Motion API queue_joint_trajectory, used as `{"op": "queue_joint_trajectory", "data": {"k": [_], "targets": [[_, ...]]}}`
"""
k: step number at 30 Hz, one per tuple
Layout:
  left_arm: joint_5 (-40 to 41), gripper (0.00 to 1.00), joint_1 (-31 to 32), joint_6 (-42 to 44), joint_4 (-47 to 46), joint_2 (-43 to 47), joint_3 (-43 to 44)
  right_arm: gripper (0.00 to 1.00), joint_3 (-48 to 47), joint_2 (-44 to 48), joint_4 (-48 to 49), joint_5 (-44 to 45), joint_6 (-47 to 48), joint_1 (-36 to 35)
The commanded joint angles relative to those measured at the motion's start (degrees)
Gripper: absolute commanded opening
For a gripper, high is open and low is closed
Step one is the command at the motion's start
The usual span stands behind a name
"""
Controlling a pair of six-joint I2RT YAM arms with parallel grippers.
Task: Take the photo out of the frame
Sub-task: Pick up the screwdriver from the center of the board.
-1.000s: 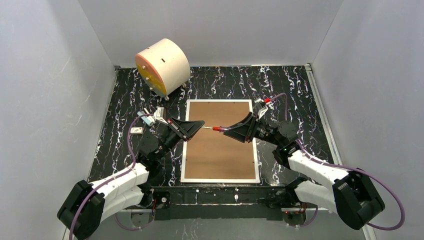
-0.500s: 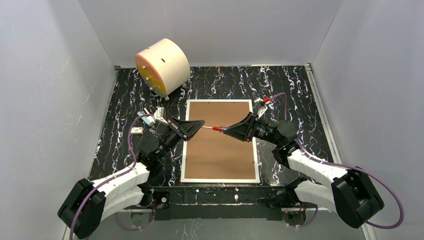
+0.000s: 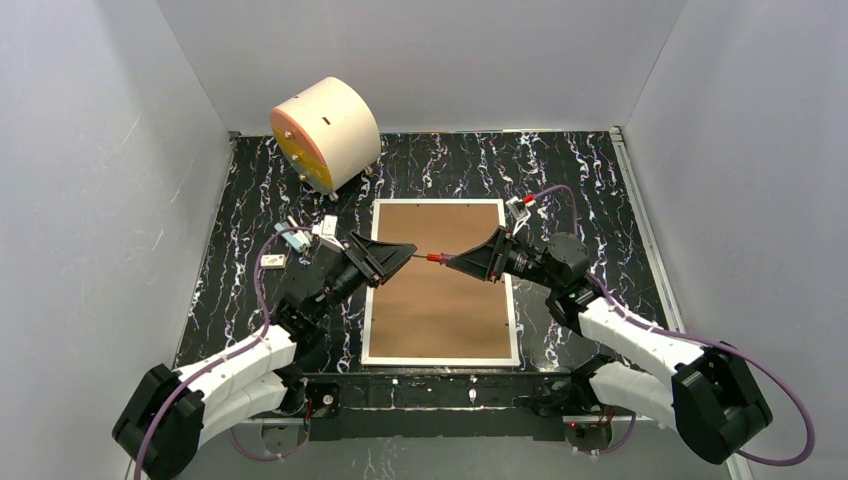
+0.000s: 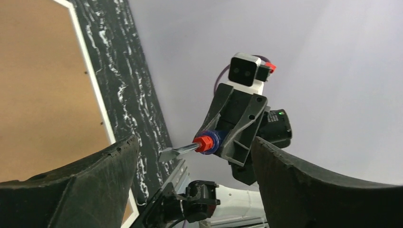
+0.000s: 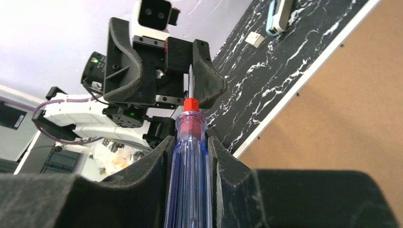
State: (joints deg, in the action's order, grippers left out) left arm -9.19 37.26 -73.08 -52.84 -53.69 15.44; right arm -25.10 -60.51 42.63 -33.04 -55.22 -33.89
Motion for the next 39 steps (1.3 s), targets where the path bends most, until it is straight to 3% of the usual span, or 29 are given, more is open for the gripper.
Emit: {"op": "queue_joint_trajectory", "data": {"k": [1,5,11,14,17,22,25,28,35,39], "targets": [[1.0,0.87,0.1,9.9,16.4,4.0,6.0,0.01,-3.2,3.8,-6.6,2.6,1.6,-0.3],[2.1,0.92,0.0,17.7,30.3,5.0,10.1,0.01,-4.9,5.1,-11.6,2.7,1.1,-0.3],[6.0,0.98,0.0,26.7,46.0,6.7,15.8,0.01,-10.0,6.6,-27.0,7.8,2.6,-0.2],[8.2,0.99,0.0,29.7,51.1,7.0,17.4,0.01,-12.8,6.4,-33.6,9.1,2.8,-0.2],[7.7,0.98,0.0,30.2,49.8,7.8,17.4,0.01,-13.9,6.1,-36.1,8.3,2.5,-0.3],[-1.5,0.98,0.0,34.2,43.8,6.2,18.5,0.01,-15.0,4.8,-37.8,6.1,2.2,-0.3],[-6.5,0.98,0.0,46.0,51.7,3.9,26.1,0.01,-17.8,2.3,-42.0,2.8,4.9,-0.3],[-16.6,0.98,0.0,57.2,61.1,-1.4,33.7,0.01,-19.7,0.8,-42.5,-2.2,8.0,-0.3],[-34.1,0.98,0.0,68.3,71.2,-9.1,41.8,0.01,-24.4,-0.3,-45.5,-14.7,13.5,-0.3],[-41.8,0.98,0.0,77.9,82.5,-11.7,45.4,0.01,-27.4,-0.3,-50.3,-20.5,19.0,-0.3]]}}
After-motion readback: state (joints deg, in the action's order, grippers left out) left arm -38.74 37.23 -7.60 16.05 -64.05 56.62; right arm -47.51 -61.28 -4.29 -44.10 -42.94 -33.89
